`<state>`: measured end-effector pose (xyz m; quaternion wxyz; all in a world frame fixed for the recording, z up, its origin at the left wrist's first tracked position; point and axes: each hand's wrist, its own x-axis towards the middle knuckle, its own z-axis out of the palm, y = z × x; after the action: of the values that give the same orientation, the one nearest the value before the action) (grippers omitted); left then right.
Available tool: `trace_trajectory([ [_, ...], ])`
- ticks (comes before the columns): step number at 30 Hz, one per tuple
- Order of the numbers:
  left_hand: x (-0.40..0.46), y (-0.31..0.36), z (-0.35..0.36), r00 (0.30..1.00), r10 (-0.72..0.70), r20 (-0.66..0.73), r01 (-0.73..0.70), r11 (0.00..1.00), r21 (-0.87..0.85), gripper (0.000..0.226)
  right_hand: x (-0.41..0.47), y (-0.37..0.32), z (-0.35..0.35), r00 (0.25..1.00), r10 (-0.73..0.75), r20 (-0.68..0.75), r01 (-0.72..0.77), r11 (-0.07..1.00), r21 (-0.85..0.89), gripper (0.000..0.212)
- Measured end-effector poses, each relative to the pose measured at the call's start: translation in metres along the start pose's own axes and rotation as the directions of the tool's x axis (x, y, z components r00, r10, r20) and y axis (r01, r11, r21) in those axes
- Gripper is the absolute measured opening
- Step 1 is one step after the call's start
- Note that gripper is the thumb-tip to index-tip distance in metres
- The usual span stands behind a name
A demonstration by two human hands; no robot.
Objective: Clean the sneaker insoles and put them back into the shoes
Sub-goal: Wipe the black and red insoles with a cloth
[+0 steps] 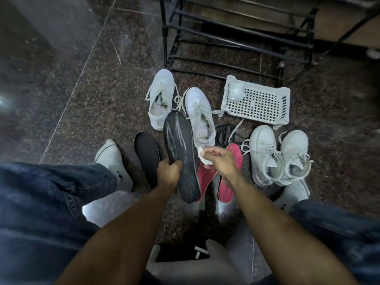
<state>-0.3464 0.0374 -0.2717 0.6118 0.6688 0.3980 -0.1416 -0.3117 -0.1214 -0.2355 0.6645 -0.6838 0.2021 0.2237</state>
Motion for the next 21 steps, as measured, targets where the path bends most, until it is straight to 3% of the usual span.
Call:
trace_trajectory([
  [3,-0.022,0.006,0.012,0.985,0.096,0.142,-0.086,0.993,-0.081,0.036,-0.009,-0.009,-0.002,0.999,-0.032,-0.023,0.031,0.998,-0.052,0.014],
  [6,-0.046,0.025,0.019,0.947,0.186,0.262,-0.128,0.967,-0.222,0.029,-0.018,-0.017,-0.013,0.991,-0.093,-0.097,0.082,0.991,-0.107,0.005],
  [9,-0.059,0.043,0.025,0.898,0.111,0.427,0.066,0.924,-0.378,0.044,-0.025,-0.022,-0.025,0.989,-0.094,-0.115,0.082,0.992,-0.101,0.005],
  [12,-0.068,0.062,0.033,0.776,-0.023,0.63,0.312,0.883,-0.351,0.05,-0.031,-0.024,-0.034,0.982,-0.165,-0.091,0.141,0.964,-0.223,0.005],
  [17,-0.07,0.082,0.037,0.631,0.073,0.772,0.358,0.856,-0.373,0.045,-0.048,-0.058,-0.053,0.944,-0.322,0.064,0.308,0.798,-0.518,0.022],
  [19,-0.074,0.09,0.038,0.607,0.099,0.788,0.356,0.853,-0.382,0.048,-0.058,-0.08,-0.06,0.936,-0.335,0.107,0.345,0.816,-0.463,0.026],
  [21,-0.079,0.097,0.041,0.591,0.147,0.793,0.342,0.844,-0.412,0.047,-0.067,-0.099,-0.062,0.942,-0.325,0.083,0.335,0.894,-0.298,0.017],
])
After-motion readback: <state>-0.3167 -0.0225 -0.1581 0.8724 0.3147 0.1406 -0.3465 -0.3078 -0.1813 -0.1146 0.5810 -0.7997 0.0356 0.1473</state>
